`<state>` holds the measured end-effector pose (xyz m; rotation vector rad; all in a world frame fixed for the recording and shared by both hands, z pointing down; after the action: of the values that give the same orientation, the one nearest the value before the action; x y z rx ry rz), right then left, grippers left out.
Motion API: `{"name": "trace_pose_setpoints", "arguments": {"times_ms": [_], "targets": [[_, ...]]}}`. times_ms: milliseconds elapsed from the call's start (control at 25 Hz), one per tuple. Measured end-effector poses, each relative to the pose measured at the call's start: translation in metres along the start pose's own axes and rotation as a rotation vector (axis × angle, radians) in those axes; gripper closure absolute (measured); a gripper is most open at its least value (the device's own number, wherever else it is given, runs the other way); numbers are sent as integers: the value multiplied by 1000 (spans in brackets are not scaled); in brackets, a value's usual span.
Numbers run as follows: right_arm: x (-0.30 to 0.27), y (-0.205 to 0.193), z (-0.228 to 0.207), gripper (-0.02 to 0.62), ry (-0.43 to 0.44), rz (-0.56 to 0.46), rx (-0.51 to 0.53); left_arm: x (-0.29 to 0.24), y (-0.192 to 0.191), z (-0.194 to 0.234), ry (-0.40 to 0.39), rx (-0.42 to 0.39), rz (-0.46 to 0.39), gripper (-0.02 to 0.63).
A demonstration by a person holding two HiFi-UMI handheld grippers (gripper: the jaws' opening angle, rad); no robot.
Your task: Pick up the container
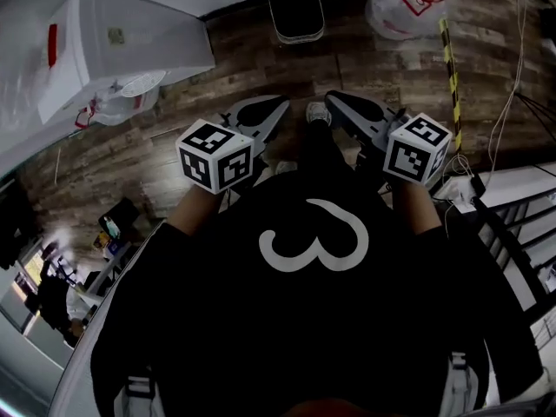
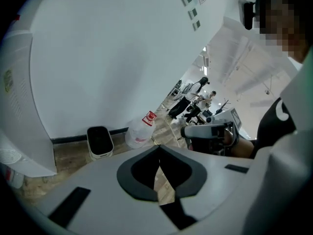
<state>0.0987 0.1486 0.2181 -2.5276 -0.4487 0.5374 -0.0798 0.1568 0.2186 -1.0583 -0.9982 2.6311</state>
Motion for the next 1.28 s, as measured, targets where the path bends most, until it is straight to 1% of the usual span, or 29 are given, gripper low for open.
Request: {"name": "trace_pose_setpoints", "arguments": {"times_ms": [120,280,440,520,600,680,720,840,1000,1200,1280], "targets": [[-5,28,-40,571,-12,6,-7,-30,20,17,31,11,4,589],[-19,52,-92,571,-16,34,-18,-62,39,45,54,38,-31,589],[-45,61,-135,571,-22,102,-10,-90,42,79,73,81,-45,589],[-57,60,-154,571,-4,124,7,-104,37,95,80,86,-44,589],[-69,54,-173,571,4,146,17,-115,28,112,86,98,-43,589],[-81,47,-196,571,-11,174,27,-128,16,132,88,116,-36,589],[-87,42,-209,571,-26,191,21,-135,9,143,88,124,-28,589],[-106,24,-256,569,-94,240,-42,-157,-18,176,86,152,10,589],[-127,4,-312,569,-167,263,-78,-185,-55,218,101,218,44,589],[-153,-26,-375,569,-247,303,-84,-215,-90,270,137,240,67,588],[-165,-39,-401,569,-270,326,-95,-227,-107,292,168,231,83,588]]}}
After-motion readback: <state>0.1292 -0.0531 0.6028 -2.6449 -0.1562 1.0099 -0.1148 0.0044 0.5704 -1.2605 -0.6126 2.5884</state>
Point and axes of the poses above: the fingertips, and each gripper's own axes: x backward along the fingers, z to its left, y out of its top, the point moved 7 cm from there along x, backward along the fingers, and after that the axes turned 2 degrees about -x, right-handed, at the moved point
